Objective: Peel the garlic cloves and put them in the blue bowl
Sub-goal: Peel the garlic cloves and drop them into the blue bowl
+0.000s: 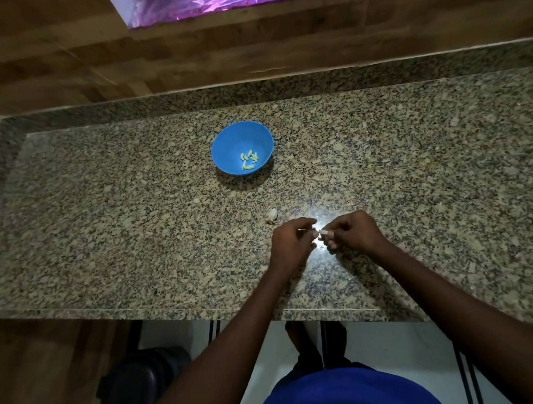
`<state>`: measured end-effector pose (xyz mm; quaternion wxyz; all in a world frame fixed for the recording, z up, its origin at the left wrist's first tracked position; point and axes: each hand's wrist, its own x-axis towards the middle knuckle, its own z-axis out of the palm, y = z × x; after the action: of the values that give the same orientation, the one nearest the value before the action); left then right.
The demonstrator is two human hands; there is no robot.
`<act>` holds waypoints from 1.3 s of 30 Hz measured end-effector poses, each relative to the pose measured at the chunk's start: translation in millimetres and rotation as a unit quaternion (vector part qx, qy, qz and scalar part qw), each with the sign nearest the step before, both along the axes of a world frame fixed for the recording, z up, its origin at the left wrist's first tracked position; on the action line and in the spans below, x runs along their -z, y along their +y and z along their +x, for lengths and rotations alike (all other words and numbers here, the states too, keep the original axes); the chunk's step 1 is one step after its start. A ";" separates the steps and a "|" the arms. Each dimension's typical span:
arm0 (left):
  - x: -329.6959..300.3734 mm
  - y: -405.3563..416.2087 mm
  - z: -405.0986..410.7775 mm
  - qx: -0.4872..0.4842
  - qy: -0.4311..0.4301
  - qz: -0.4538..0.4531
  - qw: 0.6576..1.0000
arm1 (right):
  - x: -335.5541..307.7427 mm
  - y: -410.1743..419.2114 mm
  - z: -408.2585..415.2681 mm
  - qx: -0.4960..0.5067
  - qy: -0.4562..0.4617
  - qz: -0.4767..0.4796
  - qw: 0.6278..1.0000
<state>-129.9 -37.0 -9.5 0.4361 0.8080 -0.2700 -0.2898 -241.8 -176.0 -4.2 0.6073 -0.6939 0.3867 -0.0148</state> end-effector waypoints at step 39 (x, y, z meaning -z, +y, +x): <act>-40.1 -4.7 23.8 0.105 0.308 0.020 0.945 | -19.5 17.9 -14.1 -0.186 -0.070 -0.433 0.879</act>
<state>-106.1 -41.6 30.6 0.4492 0.6551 -0.2001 -0.5736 -255.8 -158.1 15.2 0.2632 -0.9438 0.1624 -0.1163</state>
